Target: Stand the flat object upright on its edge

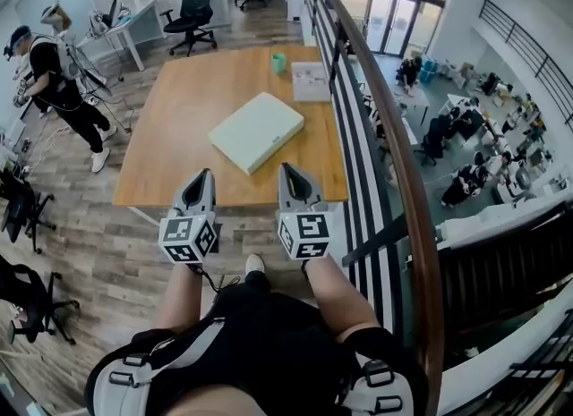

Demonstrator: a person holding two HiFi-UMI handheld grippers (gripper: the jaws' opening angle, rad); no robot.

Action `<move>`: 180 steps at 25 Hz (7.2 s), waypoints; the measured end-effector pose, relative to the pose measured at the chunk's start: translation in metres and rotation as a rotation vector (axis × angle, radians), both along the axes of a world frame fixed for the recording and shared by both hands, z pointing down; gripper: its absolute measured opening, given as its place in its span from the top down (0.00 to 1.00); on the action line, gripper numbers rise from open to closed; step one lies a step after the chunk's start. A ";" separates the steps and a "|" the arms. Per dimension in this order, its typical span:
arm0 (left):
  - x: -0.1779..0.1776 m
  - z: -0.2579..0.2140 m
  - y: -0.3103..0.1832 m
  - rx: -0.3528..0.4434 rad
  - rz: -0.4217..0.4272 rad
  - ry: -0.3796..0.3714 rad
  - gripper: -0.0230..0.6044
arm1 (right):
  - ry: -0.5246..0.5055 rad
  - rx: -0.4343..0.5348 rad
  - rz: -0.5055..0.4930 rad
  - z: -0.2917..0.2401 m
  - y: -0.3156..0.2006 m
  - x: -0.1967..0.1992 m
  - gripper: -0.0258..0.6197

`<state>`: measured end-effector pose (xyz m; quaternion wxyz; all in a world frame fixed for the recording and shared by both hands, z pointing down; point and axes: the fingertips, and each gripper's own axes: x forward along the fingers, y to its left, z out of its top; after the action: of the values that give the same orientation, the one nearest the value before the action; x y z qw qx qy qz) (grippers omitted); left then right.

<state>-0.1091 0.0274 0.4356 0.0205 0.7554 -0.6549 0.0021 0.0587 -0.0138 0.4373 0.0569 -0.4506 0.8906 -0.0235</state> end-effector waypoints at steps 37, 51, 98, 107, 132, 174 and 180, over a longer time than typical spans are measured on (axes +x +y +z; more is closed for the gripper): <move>-0.087 0.046 -0.270 -0.187 0.140 -0.007 0.96 | 0.062 -0.158 0.221 0.041 -0.238 -0.047 0.95; -0.084 0.121 -0.318 -0.465 0.286 -0.091 0.69 | -0.081 -0.495 0.283 0.123 -0.266 -0.020 0.83; -0.080 0.318 -0.468 -1.158 0.688 0.258 0.67 | -0.153 -1.196 0.155 0.316 -0.311 -0.051 0.74; -0.077 0.317 -0.471 -1.152 0.633 0.167 0.70 | -0.136 -1.193 0.145 0.321 -0.315 -0.049 0.72; -0.075 0.185 -0.399 -0.806 0.686 0.310 0.71 | 0.126 -0.687 0.036 0.162 -0.361 -0.023 0.76; -0.021 0.154 -0.451 -0.351 0.455 -0.187 0.74 | 0.315 -0.227 0.132 0.138 -0.455 0.030 0.77; -0.022 0.157 -0.455 -0.360 0.432 -0.194 0.74 | 0.292 -0.250 0.121 0.140 -0.455 0.033 0.77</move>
<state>-0.1309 -0.4279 0.5929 0.0907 0.8577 -0.4671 0.1948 0.0913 -0.4692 0.5771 -0.1278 -0.5056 0.8508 -0.0650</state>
